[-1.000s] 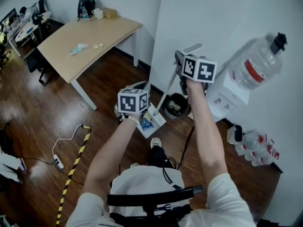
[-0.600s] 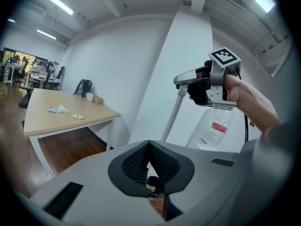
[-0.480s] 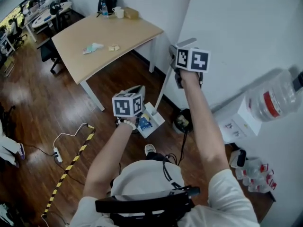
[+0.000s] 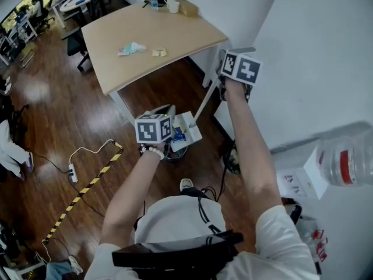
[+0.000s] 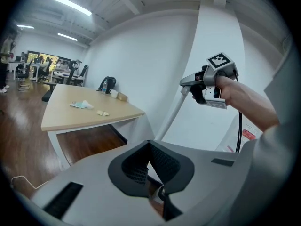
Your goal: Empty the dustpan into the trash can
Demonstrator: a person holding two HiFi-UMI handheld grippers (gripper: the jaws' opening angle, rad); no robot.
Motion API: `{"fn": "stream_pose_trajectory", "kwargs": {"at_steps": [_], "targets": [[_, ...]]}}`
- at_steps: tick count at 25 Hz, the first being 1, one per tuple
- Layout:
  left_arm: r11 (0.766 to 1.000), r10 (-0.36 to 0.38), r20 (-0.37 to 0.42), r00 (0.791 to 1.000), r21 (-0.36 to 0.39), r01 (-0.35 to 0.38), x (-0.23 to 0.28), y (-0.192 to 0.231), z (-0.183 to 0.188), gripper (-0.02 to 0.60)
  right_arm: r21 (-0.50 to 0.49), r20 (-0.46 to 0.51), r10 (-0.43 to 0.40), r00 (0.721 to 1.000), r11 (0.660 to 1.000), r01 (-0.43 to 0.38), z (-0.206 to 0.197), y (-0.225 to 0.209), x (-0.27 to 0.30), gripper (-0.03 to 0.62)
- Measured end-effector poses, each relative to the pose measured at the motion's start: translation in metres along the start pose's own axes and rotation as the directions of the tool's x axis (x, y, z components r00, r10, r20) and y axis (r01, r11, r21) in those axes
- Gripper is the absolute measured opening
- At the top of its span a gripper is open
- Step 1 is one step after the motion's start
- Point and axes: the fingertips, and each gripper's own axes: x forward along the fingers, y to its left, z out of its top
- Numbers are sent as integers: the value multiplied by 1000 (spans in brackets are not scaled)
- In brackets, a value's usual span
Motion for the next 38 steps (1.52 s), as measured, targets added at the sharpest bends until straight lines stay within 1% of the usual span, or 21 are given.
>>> {"fn": "stream_pose_trajectory", "kwargs": {"at_steps": [2, 4, 8, 11, 15, 18, 25, 29, 35, 38], "targets": [[999, 23, -5, 1000, -21, -24, 4, 14, -1, -2, -3, 1, 5, 1000, 1000, -5, -4, 2, 13, 114], [999, 37, 2, 999, -28, -37, 5, 21, 2, -2, -22, -12, 28, 1000, 999, -28, -14, 10, 22, 114], [998, 39, -3, 999, -42, -39, 9, 28, -2, -2, -83, -26, 70, 997, 994, -72, -46, 24, 24, 114], [999, 28, -10, 1000, -45, -28, 8, 27, -7, -2, -152, 4, 106, 994, 983, -104, -59, 36, 7, 112], [999, -1, -9, 1000, -38, 0, 3, 19, -8, -2, -255, -16, 143, 990, 956, -142, -76, 52, -21, 114], [1000, -25, -8, 1000, -17, 25, -8, 10, -11, -2, -313, -16, 179, 984, 934, -175, -90, 70, -45, 115], [998, -68, -3, 998, 6, 68, -37, -18, -24, -2, -350, 2, 154, 988, 925, -144, -121, 98, -91, 115], [995, -102, -3, 995, 24, 102, -58, -36, -34, -2, -389, 14, 149, 989, 912, -132, -137, 113, -115, 117], [995, -96, -8, 995, 12, 96, -87, -33, -58, -2, -439, 14, 146, 989, 889, -125, -160, 129, -142, 117], [995, -96, -7, 995, 3, 96, -100, -33, -69, -2, -482, 11, 155, 988, 866, -131, -169, 140, -156, 115]]}}
